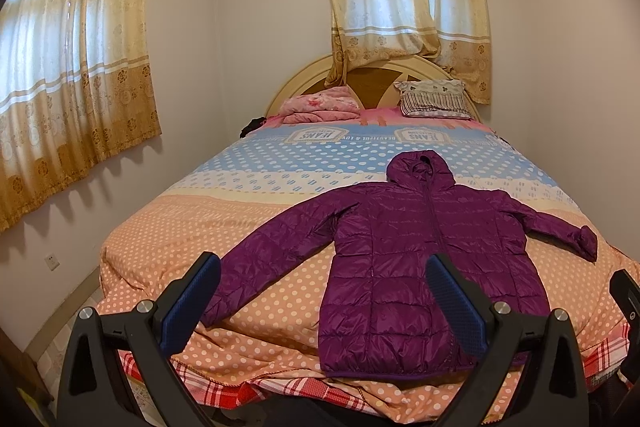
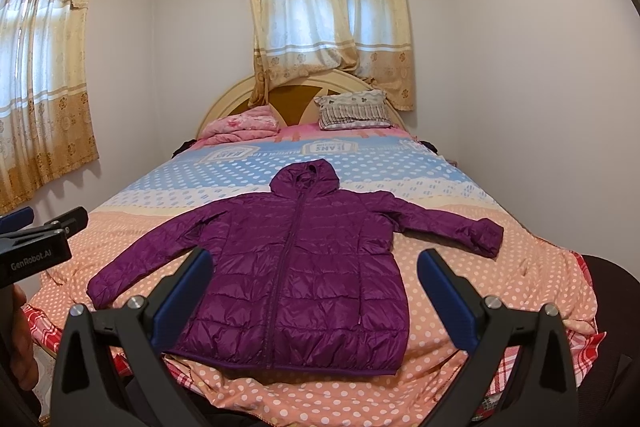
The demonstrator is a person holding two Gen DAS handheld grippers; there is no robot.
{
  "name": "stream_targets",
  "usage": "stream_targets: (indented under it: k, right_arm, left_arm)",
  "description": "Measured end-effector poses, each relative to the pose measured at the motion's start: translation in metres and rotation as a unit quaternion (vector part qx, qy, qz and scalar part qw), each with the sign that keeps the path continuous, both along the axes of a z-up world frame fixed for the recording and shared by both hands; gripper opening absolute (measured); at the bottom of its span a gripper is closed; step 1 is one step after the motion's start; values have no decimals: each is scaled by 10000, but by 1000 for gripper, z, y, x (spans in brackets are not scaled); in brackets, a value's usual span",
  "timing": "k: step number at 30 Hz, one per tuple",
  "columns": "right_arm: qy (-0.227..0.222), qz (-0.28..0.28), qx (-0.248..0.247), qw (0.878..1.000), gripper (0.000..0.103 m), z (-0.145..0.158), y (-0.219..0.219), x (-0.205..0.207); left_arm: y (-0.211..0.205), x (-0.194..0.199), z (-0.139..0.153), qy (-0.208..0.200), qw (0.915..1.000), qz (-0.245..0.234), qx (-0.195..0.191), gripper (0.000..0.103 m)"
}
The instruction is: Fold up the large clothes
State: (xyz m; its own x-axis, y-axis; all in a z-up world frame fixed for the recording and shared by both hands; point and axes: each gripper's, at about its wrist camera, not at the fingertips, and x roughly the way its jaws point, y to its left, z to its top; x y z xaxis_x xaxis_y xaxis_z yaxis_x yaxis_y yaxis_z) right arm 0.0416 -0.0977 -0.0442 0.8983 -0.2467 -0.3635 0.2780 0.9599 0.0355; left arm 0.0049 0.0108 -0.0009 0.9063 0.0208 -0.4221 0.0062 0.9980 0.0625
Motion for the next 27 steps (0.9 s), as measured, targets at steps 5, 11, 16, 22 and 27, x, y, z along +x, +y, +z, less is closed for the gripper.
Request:
stream_targets:
  k: [5, 11, 16, 22, 27]
  right_arm:
    - [3, 15, 17, 10000, 103, 0, 1, 1]
    - [15, 57, 43, 10000, 103, -1, 0, 2]
    - [19, 70, 54, 10000, 103, -2, -2, 2]
    - [17, 81, 57, 9999, 103, -2, -2, 2]
    - [12, 78, 53, 10000, 103, -2, -1, 2]
  left_arm:
    - [1, 0, 0, 6, 10000, 18, -10, 102]
    - [0, -1, 0, 6, 10000, 0, 9, 102]
    - [1, -1, -1, 5, 10000, 2, 9, 102]
    - [3, 0, -2, 19, 10000, -5, 28, 102]
    - [2, -1, -1, 26, 10000, -5, 30, 102]
